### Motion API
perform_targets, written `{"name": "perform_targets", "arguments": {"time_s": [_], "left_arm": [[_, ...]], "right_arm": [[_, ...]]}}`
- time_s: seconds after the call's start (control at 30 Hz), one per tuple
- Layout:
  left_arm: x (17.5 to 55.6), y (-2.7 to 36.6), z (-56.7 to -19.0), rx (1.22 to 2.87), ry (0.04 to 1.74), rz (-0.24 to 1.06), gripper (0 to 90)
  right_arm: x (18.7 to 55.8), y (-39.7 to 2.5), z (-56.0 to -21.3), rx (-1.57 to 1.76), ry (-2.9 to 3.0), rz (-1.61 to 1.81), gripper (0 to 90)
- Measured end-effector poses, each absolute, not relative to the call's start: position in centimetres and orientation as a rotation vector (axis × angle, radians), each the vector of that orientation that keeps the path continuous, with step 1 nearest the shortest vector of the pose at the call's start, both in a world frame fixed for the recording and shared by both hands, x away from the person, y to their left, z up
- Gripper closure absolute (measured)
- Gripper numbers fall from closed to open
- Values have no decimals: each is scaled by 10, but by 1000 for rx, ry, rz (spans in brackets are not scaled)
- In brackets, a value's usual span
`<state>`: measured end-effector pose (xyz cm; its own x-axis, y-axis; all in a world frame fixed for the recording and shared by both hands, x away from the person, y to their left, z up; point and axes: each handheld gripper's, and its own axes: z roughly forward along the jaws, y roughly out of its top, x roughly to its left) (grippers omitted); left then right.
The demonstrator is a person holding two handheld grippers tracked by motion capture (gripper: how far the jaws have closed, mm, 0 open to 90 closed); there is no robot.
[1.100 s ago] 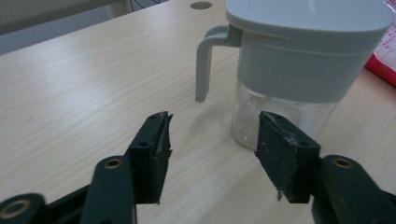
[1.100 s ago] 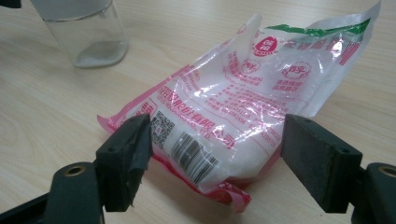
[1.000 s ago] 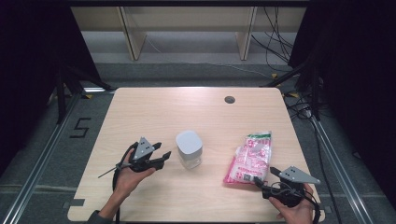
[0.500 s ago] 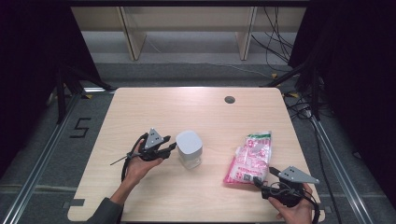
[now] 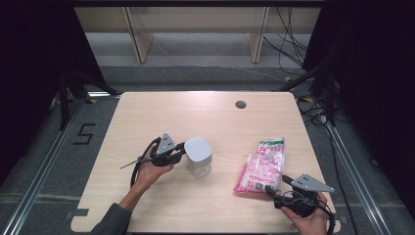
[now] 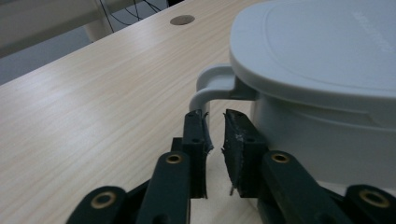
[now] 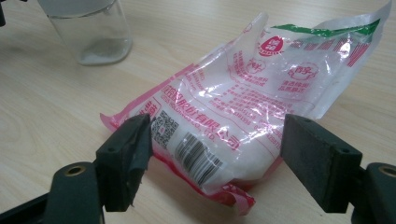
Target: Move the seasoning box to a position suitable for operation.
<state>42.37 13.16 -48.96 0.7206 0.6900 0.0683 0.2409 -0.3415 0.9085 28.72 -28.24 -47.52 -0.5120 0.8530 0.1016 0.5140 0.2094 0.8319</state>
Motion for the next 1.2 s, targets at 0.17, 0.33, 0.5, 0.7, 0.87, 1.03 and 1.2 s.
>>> {"name": "perform_targets", "arguments": {"time_s": [0.17, 0.33, 0.5, 0.7, 0.87, 1.03, 1.2], "left_arm": [[425, 128, -491, 1887, 710, 537, 886], [422, 128, -491, 1874, 706, 547, 893], [425, 131, -491, 1898, 699, 540, 864], [431, 132, -495, 1920, 725, 543, 719], [439, 131, -497, 1940, 708, 514, 695], [446, 129, -499, 1930, 687, 497, 692], [451, 125, -501, 1918, 690, 494, 755]], "right_arm": [[289, -284, -476, 1220, 2113, 1222, 263], [288, -283, -475, 1246, 2111, 1223, 263], [290, -284, -477, 1222, 2113, 1229, 263], [290, -284, -477, 1221, 2126, 1217, 263], [291, -284, -477, 1203, 2124, 1204, 263], [292, -283, -478, 1211, 2124, 1216, 263], [291, -282, -478, 1213, 2125, 1218, 263]]}}
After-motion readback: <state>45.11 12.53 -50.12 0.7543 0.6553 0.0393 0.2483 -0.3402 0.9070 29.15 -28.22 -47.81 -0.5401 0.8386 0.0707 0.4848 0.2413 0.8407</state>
